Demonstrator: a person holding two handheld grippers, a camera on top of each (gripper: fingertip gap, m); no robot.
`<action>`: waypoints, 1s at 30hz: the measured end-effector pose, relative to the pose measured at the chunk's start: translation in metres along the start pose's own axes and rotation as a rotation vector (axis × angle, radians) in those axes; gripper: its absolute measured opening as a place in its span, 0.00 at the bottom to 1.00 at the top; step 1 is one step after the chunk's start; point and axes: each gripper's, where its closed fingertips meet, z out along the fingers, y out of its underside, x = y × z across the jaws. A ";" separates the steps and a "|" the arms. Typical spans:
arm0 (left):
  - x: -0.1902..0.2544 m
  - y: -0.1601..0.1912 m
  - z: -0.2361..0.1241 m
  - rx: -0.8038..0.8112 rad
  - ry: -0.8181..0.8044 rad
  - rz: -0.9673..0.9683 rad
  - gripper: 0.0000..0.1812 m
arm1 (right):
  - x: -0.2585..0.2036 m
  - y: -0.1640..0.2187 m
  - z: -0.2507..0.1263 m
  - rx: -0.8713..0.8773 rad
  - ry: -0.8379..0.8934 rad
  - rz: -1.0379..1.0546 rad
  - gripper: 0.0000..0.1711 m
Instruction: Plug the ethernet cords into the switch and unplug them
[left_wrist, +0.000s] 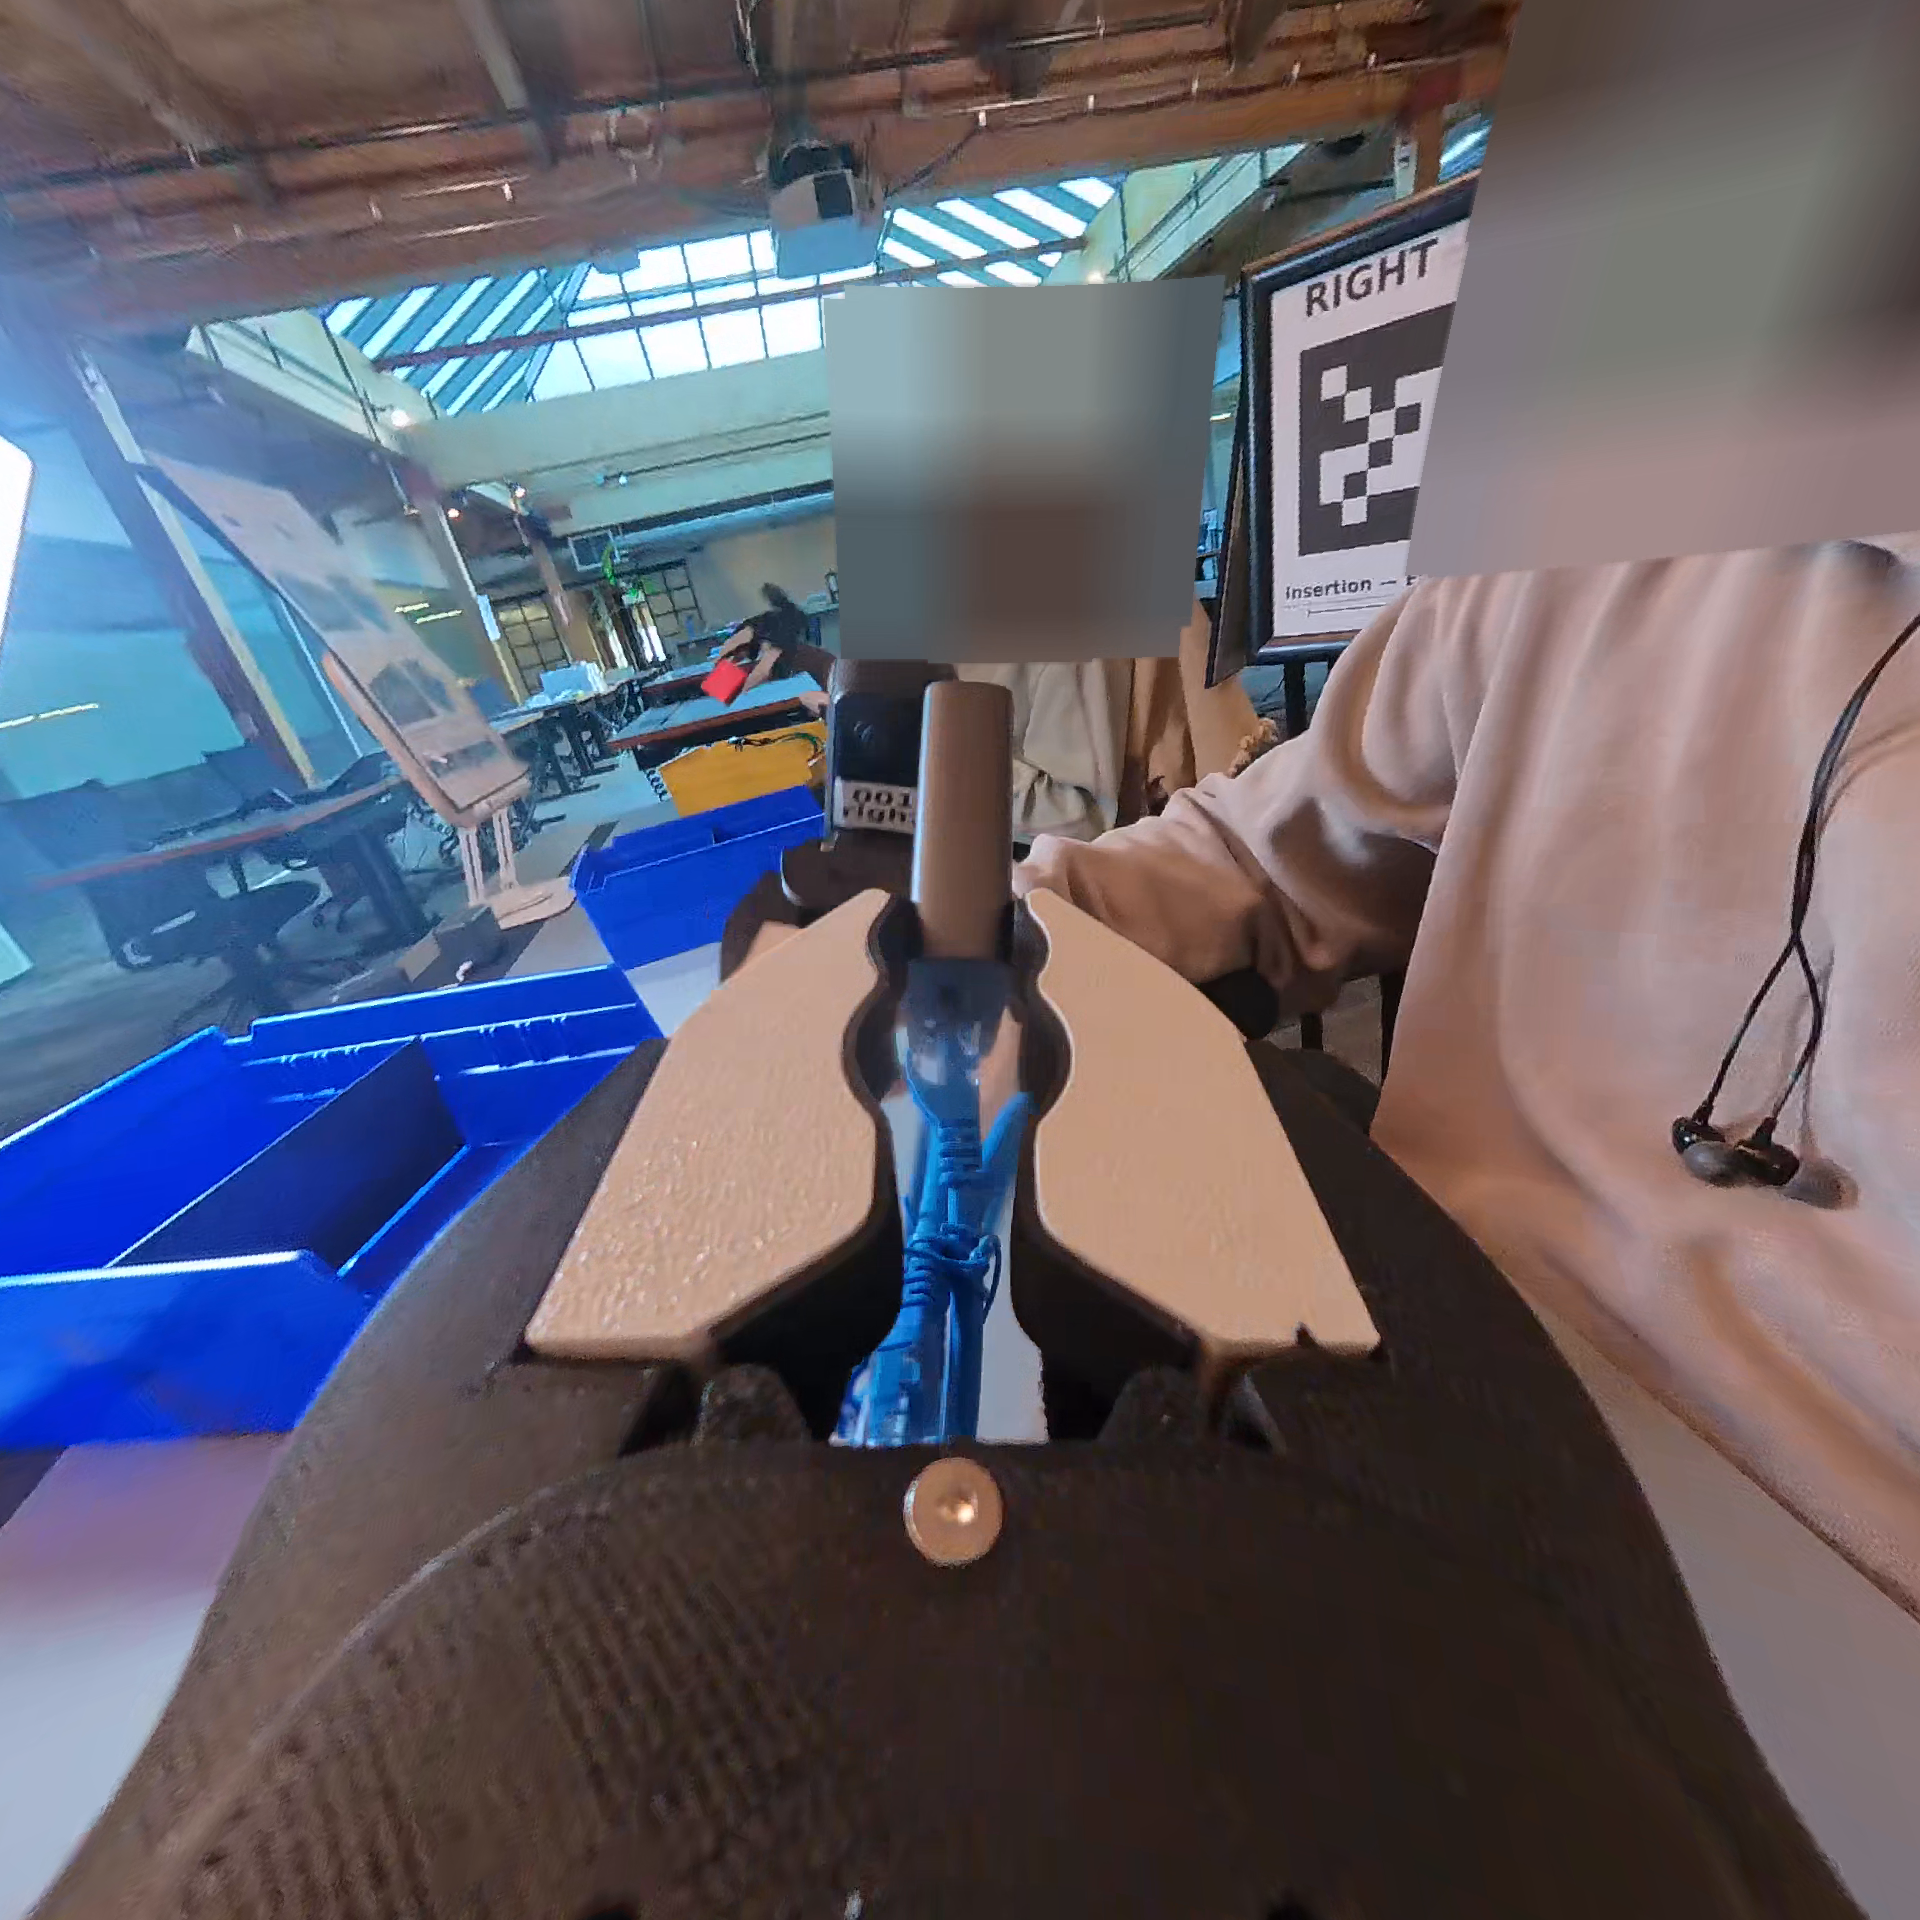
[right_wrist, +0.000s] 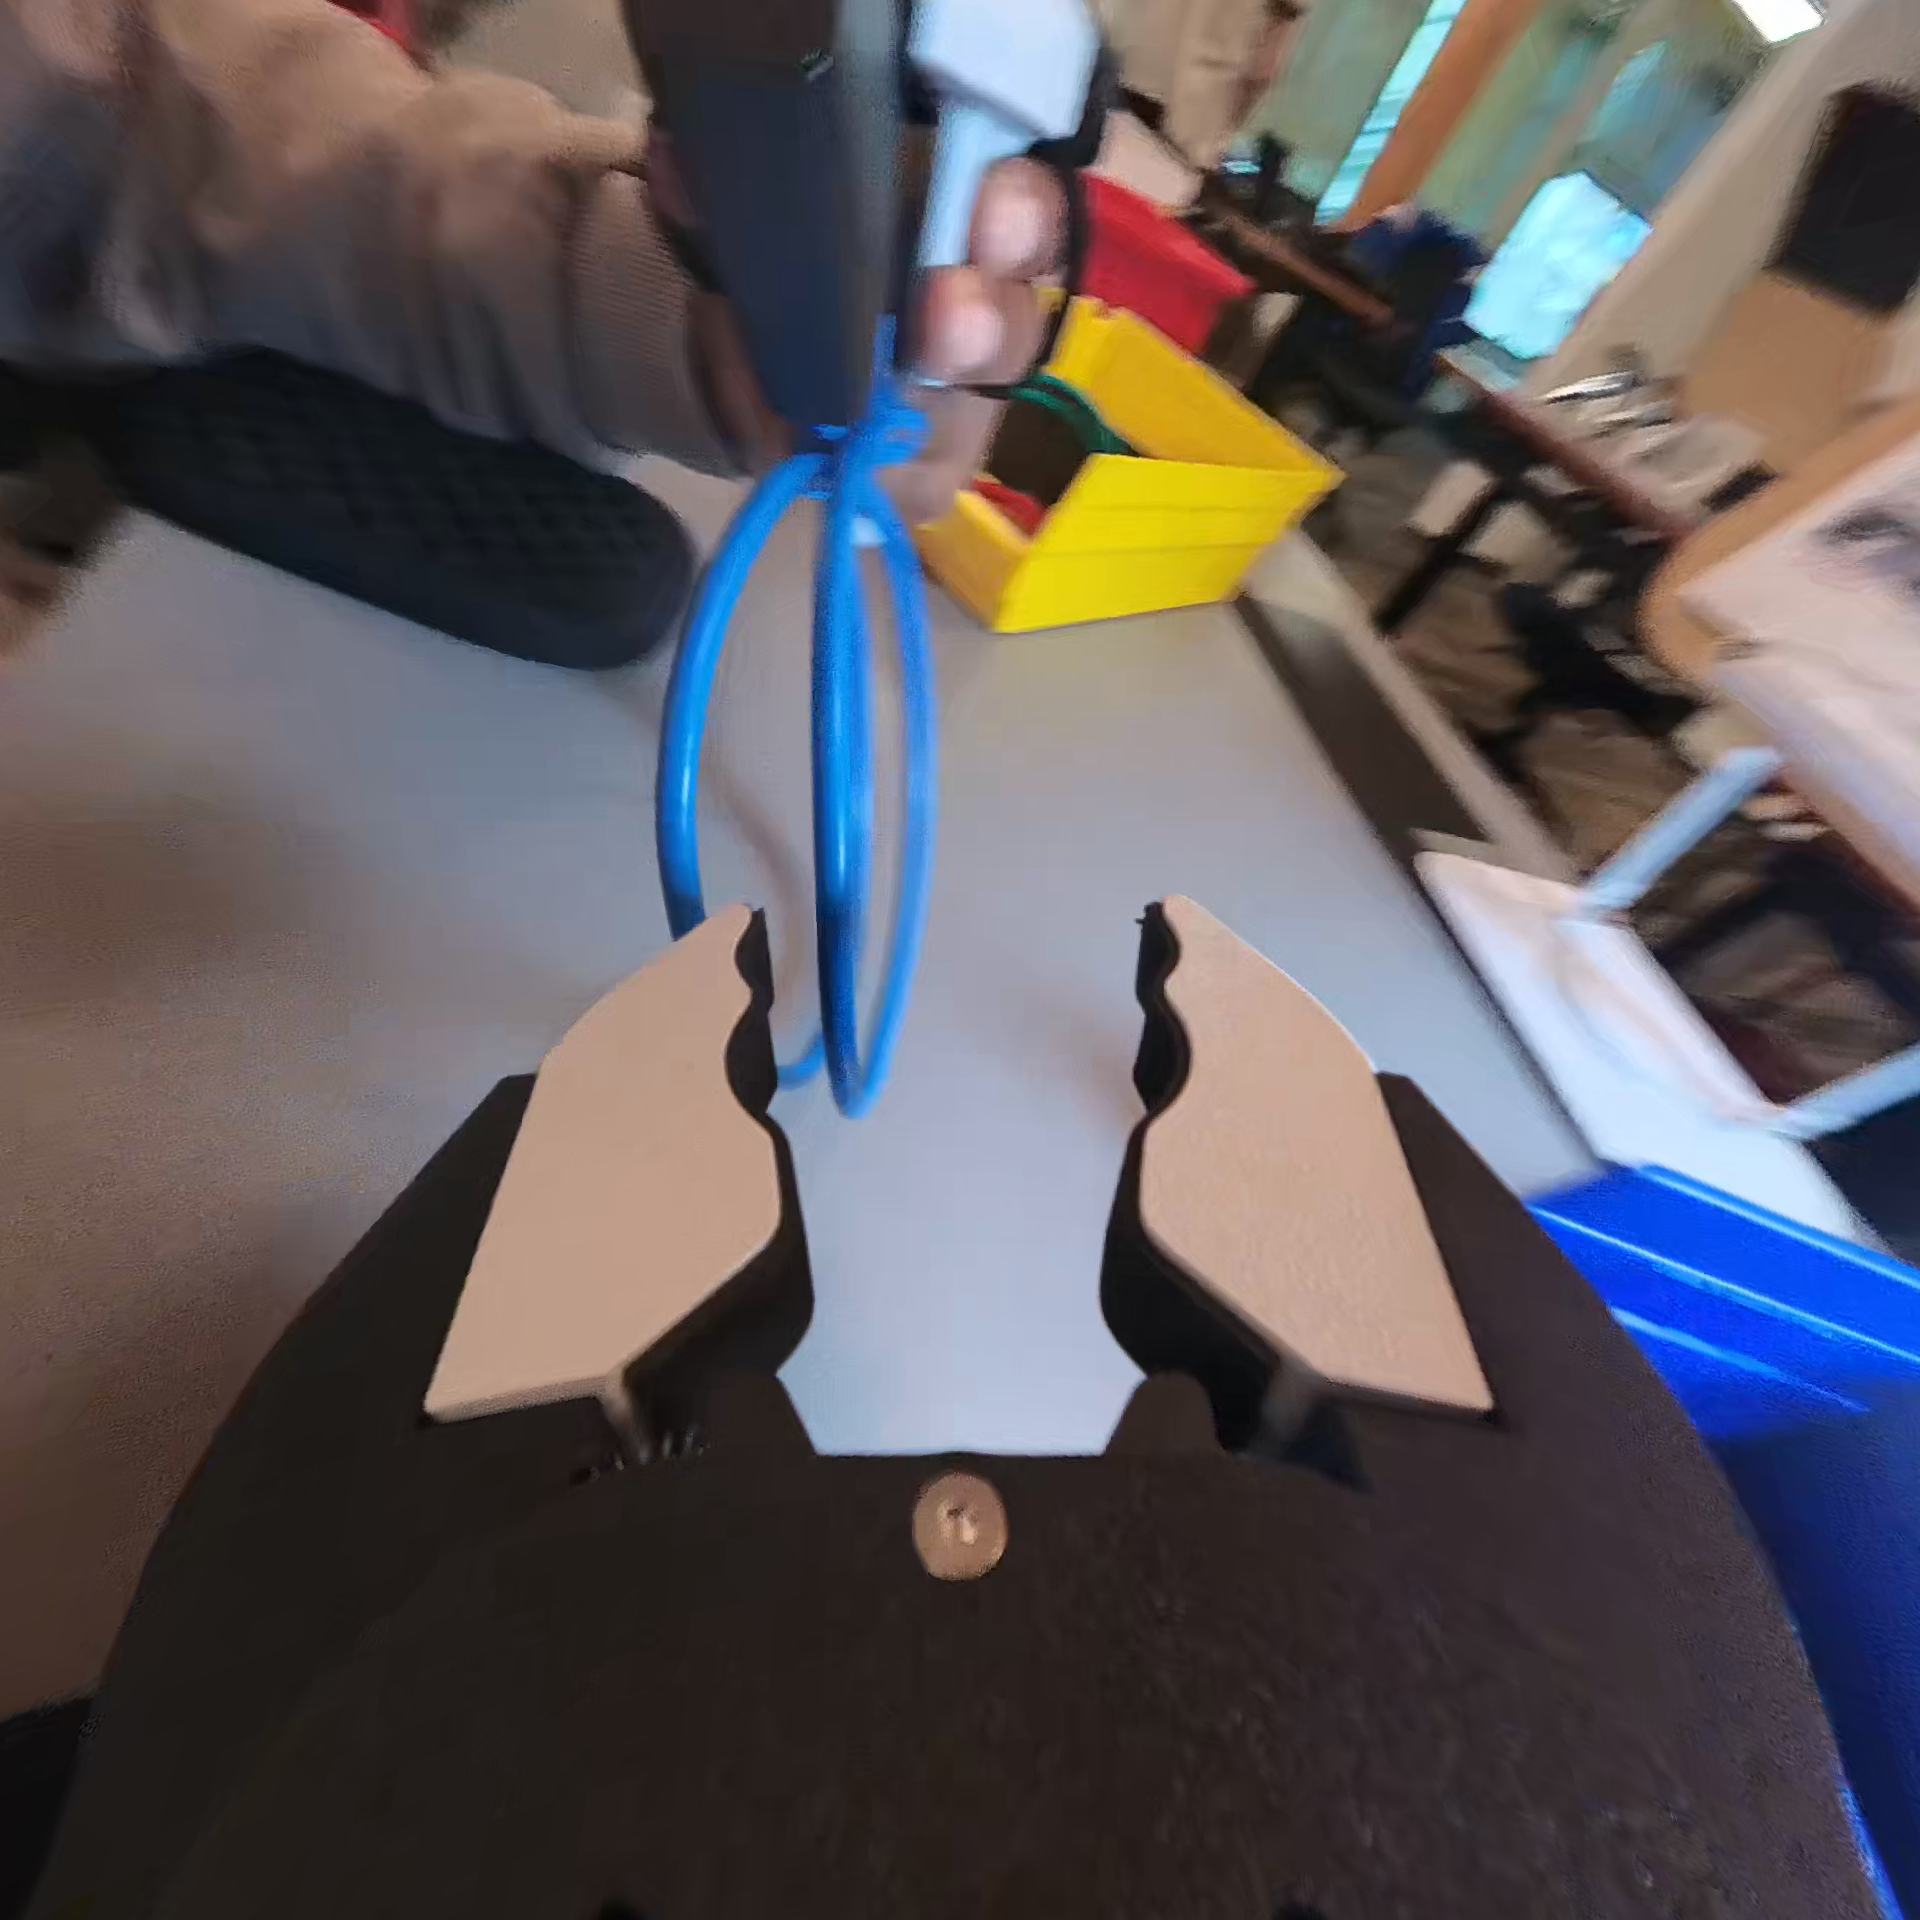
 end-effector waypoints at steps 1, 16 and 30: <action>0.001 0.000 0.000 0.006 0.003 0.002 0.11 | -0.016 -0.001 0.006 0.014 -0.091 0.049 0.39; -0.026 0.044 -0.031 -0.190 -0.155 0.017 0.11 | -0.016 -0.012 0.002 -0.064 -0.070 0.058 0.00; 0.000 0.099 -0.026 -0.687 -0.211 0.447 0.24 | -0.004 0.027 0.001 -0.363 0.028 0.138 0.00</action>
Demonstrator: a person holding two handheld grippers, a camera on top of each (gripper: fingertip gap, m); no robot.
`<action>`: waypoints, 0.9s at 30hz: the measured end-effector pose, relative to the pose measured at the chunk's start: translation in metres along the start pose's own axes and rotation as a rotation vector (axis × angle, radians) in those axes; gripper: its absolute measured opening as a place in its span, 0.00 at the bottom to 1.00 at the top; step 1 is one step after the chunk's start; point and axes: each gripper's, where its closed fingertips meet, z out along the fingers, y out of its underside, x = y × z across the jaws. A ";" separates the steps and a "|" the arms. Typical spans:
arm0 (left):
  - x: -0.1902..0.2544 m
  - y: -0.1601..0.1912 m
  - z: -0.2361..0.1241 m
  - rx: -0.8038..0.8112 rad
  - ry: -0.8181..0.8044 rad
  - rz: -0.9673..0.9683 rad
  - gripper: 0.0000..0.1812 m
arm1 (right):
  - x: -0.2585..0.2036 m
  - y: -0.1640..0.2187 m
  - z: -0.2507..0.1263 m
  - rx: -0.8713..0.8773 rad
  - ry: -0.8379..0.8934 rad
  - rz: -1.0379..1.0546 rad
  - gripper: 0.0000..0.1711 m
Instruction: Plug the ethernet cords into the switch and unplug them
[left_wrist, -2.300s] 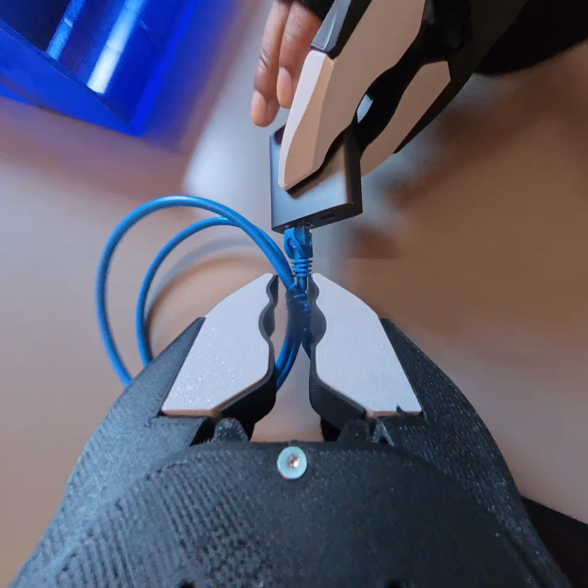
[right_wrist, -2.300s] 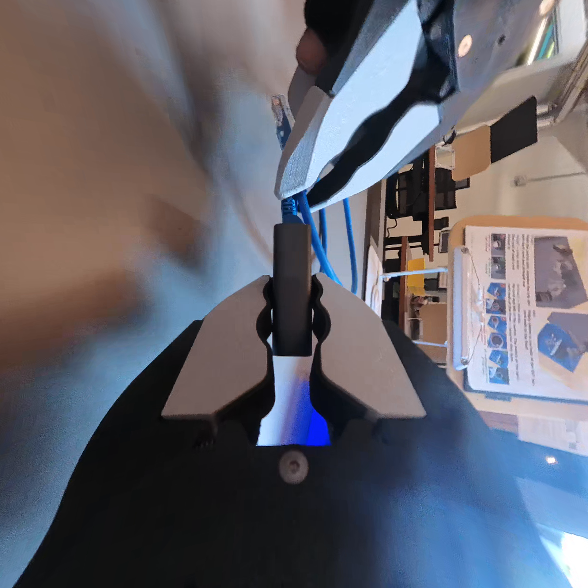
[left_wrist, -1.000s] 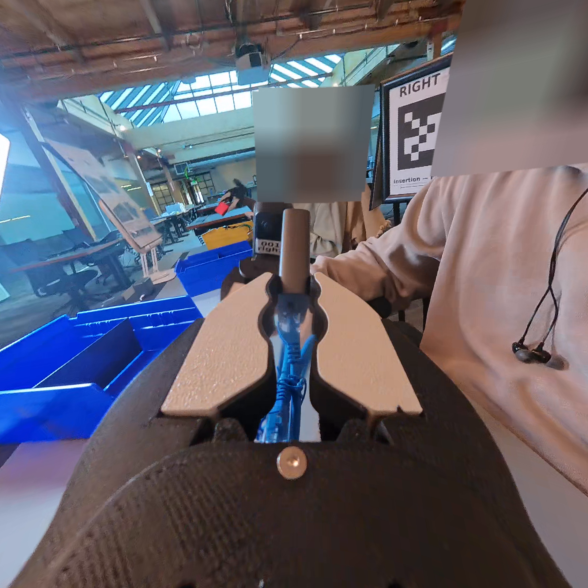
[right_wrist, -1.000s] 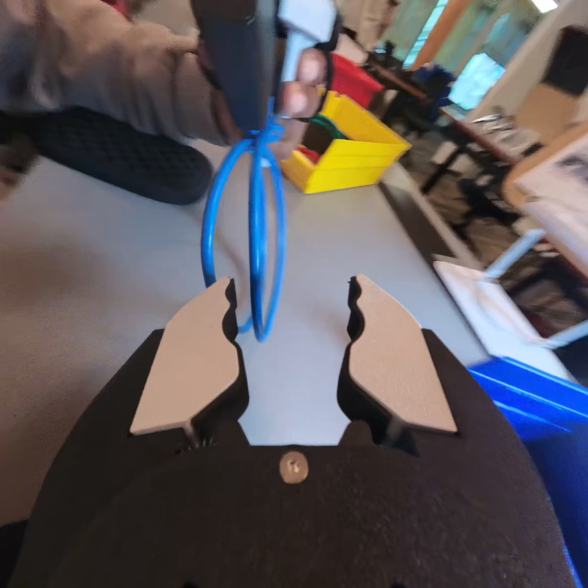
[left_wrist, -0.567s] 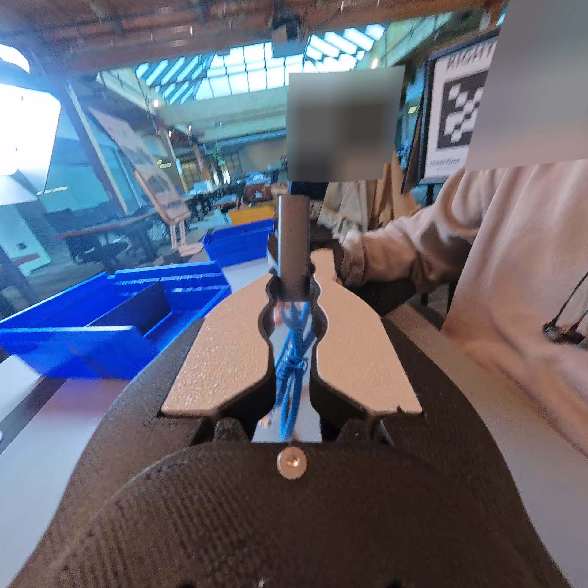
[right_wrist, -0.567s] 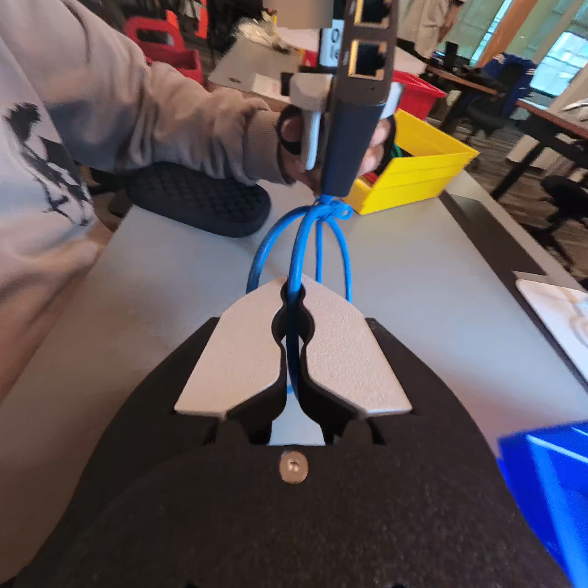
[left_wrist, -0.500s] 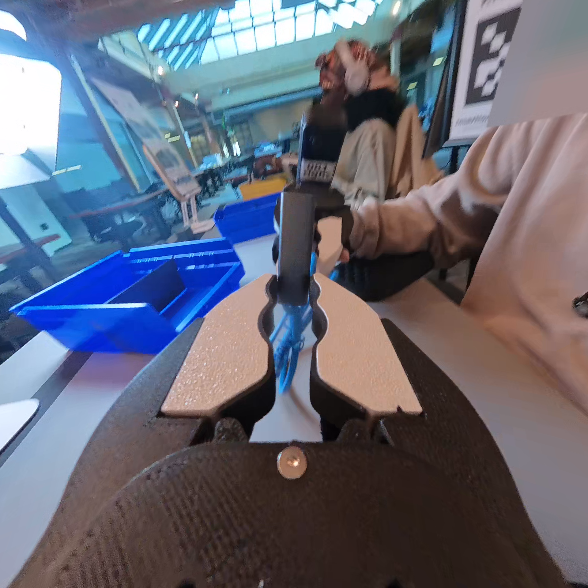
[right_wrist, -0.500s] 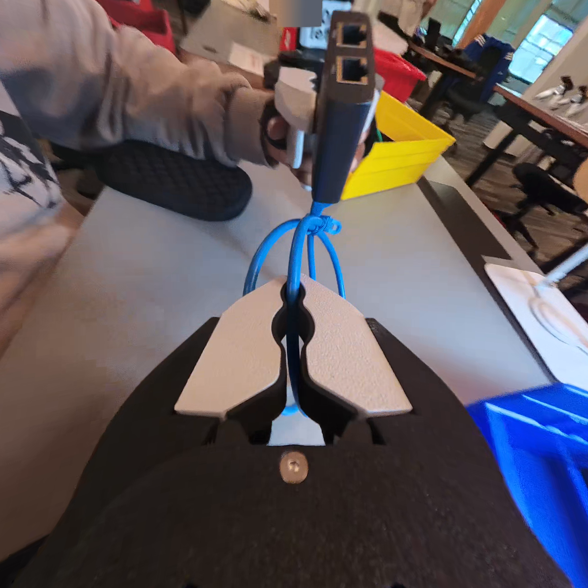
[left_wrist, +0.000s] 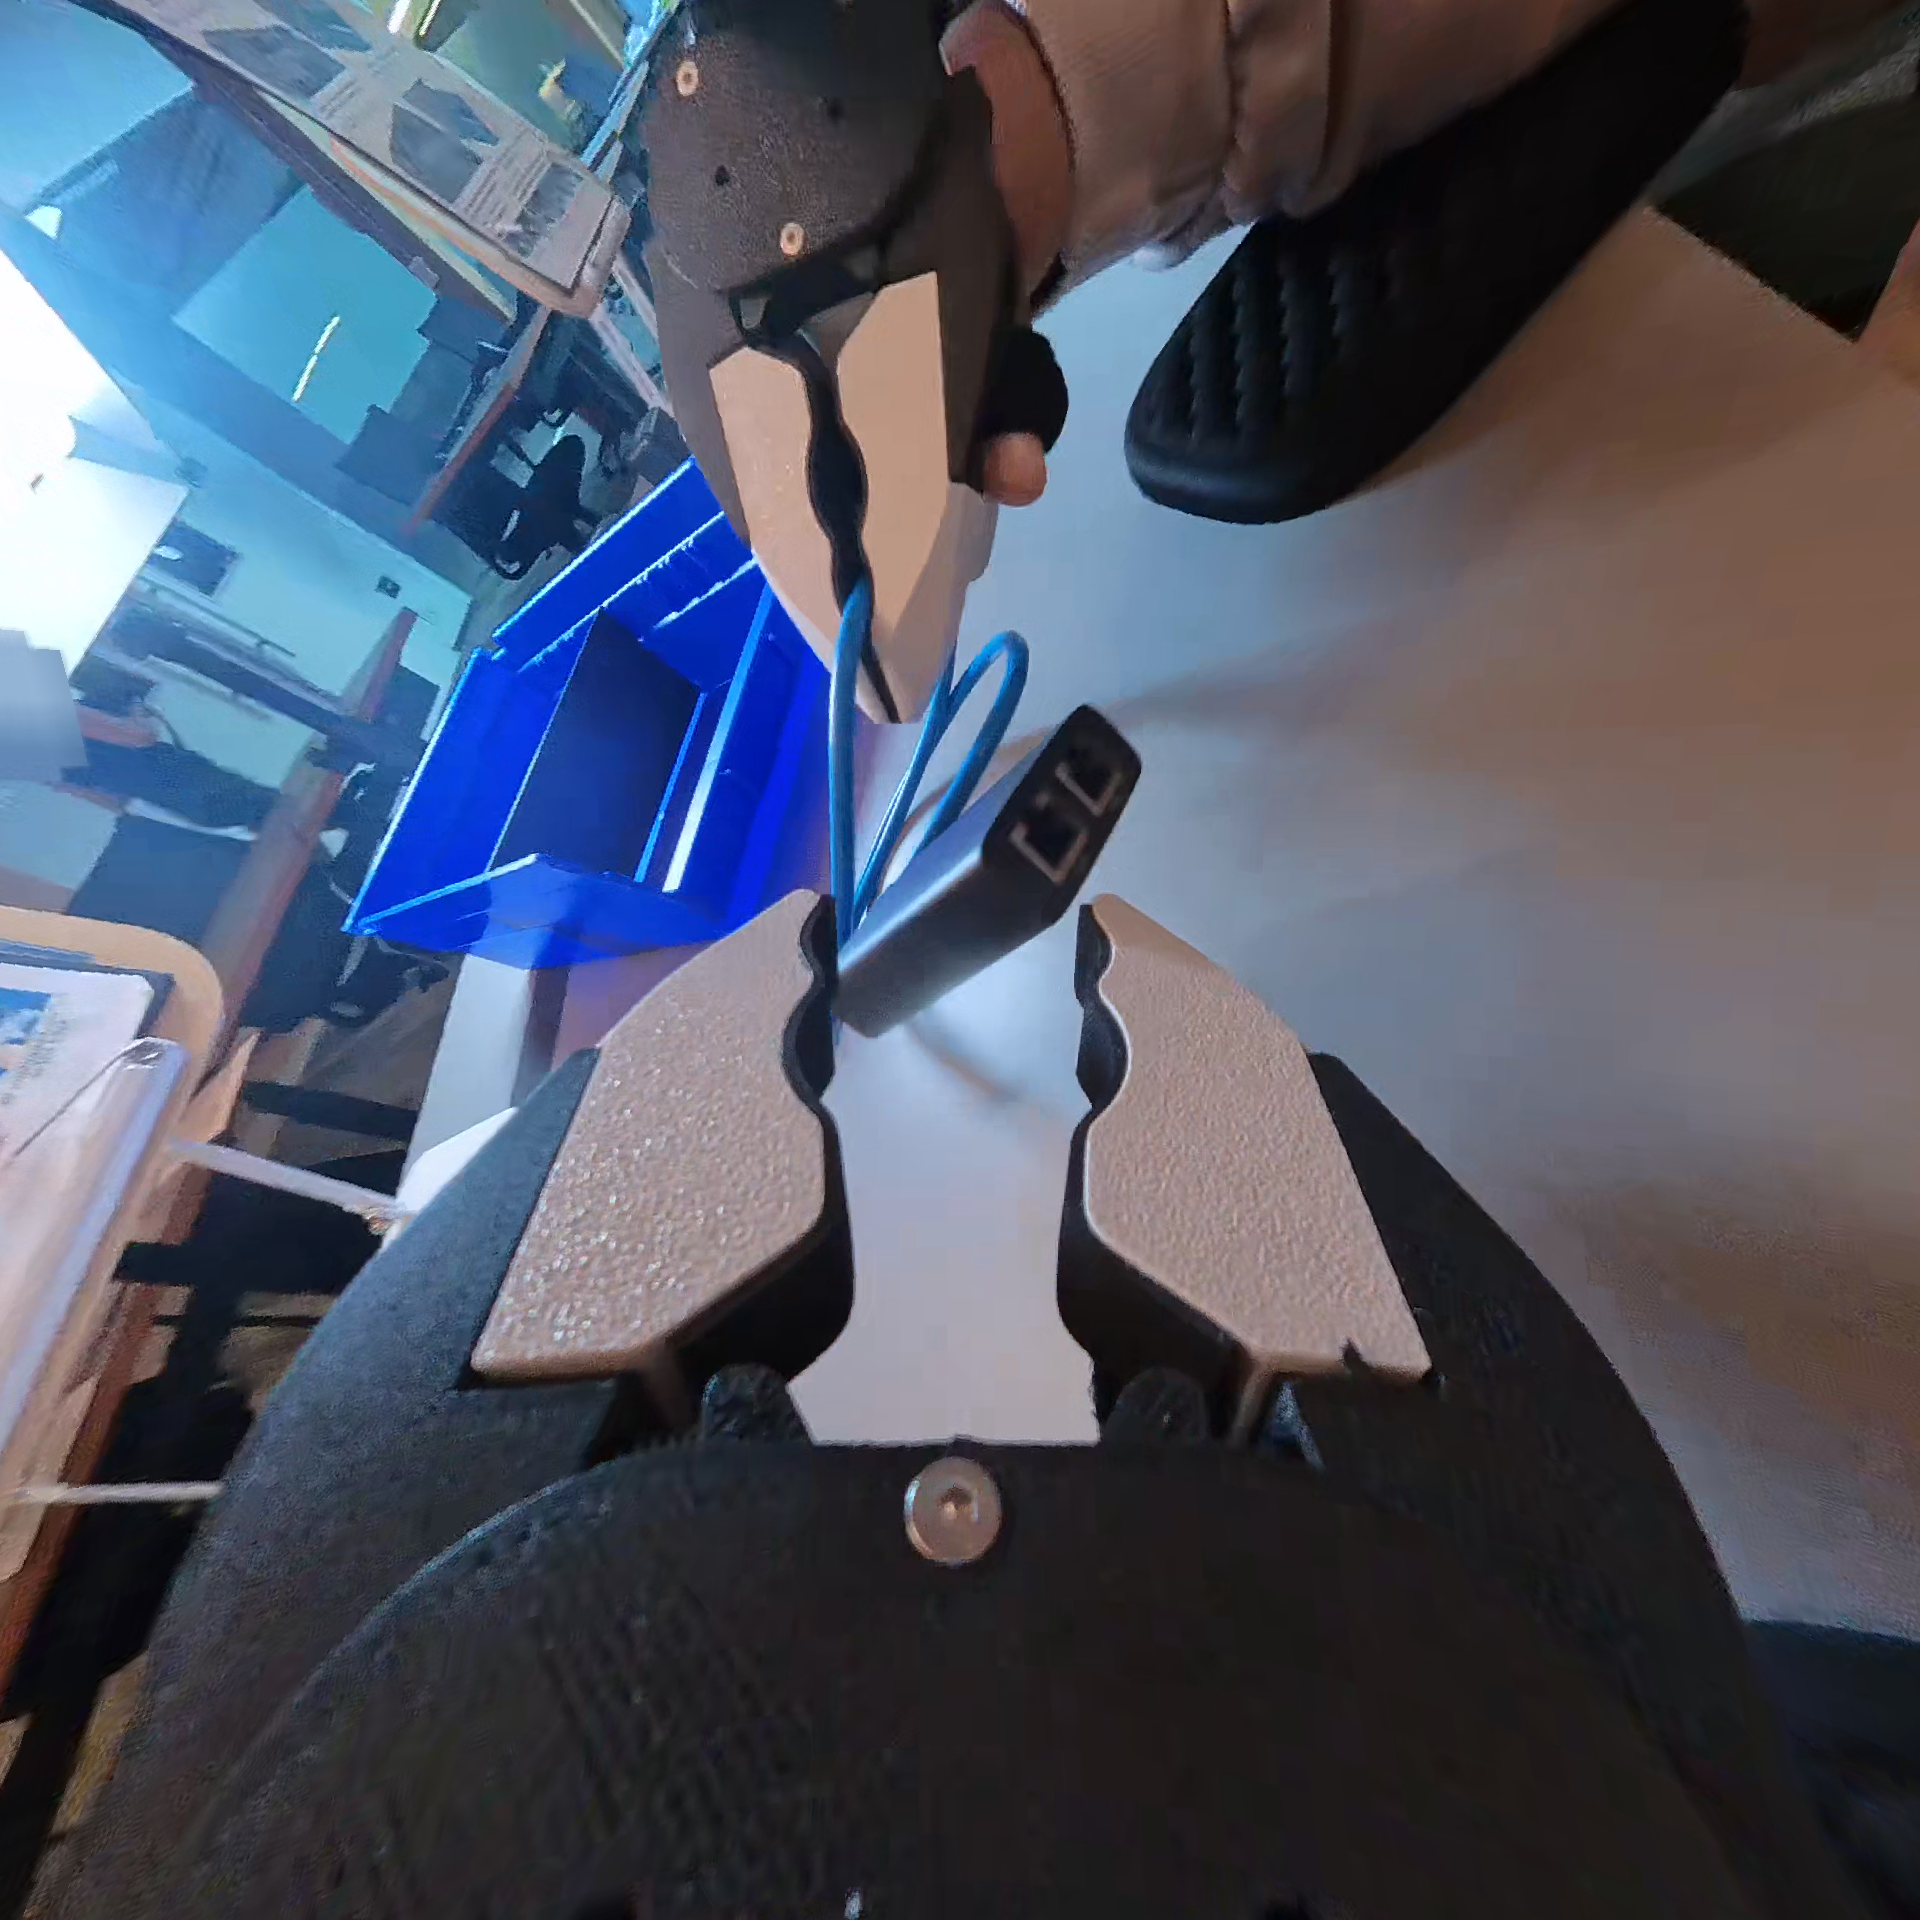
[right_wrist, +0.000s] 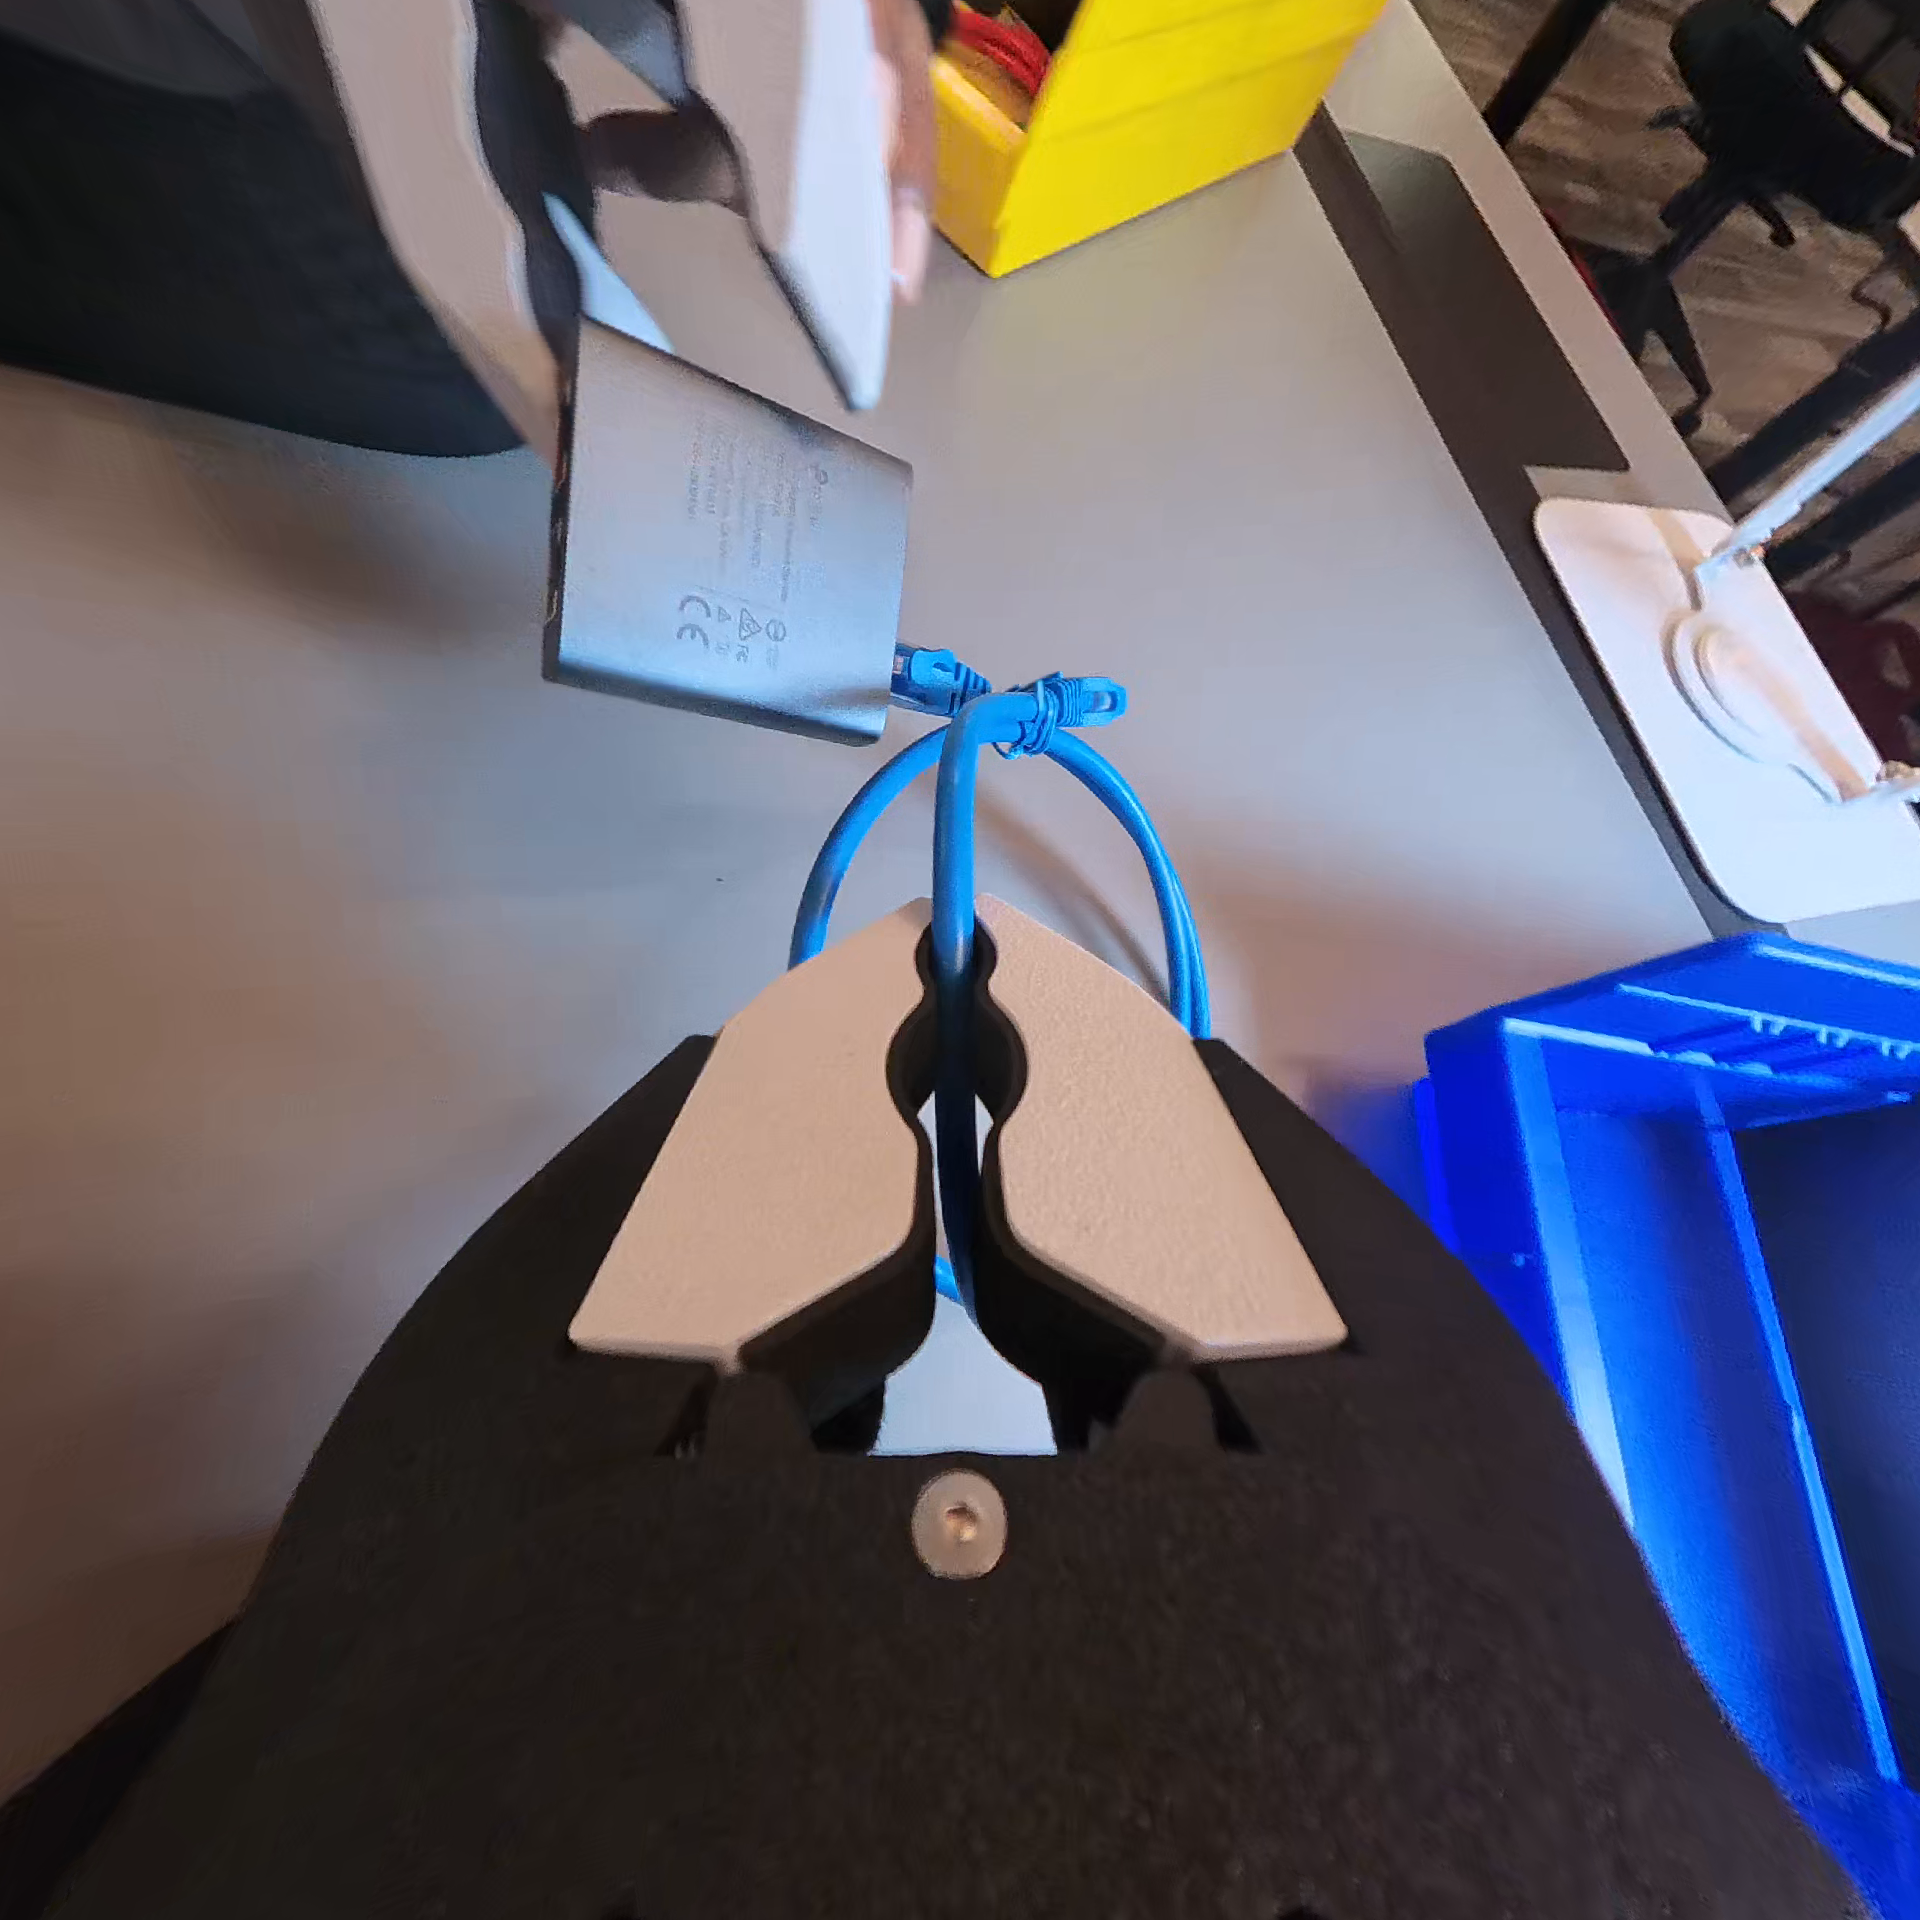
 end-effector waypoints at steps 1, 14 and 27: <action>0.000 0.001 -0.001 -0.020 -0.021 0.018 0.25 | 0.003 0.000 0.000 -0.005 0.010 0.014 0.00; -0.009 0.026 0.010 -0.161 -0.209 0.270 0.12 | 0.013 -0.012 0.009 -0.015 0.117 0.062 0.04; -0.098 0.004 -0.058 0.605 -0.266 -0.798 0.12 | -0.004 -0.098 -0.063 0.537 0.140 0.034 0.16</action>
